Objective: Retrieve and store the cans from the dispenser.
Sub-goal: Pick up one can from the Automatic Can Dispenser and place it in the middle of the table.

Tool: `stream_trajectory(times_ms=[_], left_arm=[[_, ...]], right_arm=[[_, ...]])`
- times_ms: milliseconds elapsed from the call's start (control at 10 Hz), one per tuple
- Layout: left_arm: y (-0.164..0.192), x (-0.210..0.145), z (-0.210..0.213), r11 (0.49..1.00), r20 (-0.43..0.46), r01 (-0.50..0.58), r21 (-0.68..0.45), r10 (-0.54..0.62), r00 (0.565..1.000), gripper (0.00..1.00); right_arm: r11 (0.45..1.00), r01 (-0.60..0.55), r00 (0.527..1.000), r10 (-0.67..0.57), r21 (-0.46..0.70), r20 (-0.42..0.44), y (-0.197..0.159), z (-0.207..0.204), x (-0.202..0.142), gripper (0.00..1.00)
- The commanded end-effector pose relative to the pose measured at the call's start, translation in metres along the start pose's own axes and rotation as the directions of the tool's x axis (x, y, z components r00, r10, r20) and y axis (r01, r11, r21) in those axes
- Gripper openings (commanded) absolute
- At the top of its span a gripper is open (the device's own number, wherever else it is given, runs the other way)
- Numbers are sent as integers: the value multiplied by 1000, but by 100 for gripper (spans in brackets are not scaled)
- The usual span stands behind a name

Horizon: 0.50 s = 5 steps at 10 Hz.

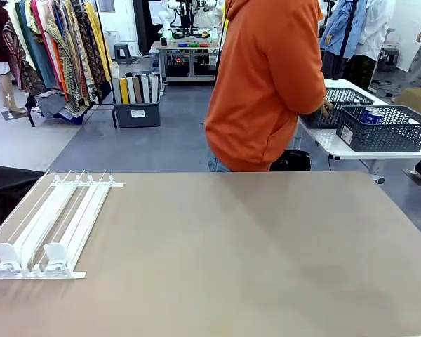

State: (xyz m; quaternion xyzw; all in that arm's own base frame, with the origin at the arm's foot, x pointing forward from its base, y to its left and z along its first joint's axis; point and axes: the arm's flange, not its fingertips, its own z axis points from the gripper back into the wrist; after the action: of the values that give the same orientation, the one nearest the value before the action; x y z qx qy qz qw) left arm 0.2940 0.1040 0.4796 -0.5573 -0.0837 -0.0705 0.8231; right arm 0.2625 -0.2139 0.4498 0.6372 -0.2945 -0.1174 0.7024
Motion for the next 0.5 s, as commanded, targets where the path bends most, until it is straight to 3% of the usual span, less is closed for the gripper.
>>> stream_trajectory(times_ms=[0,400], left_arm=[[-4,1,0,1000,6,3,-14,-3,1000,100],[-4,1,0,1000,6,3,-14,-3,1000,100]], right_arm=[[1000,-1,1000,1,20,14,4,-2,3,100],[1000,-1,1000,1,20,14,4,-2,3,100]])
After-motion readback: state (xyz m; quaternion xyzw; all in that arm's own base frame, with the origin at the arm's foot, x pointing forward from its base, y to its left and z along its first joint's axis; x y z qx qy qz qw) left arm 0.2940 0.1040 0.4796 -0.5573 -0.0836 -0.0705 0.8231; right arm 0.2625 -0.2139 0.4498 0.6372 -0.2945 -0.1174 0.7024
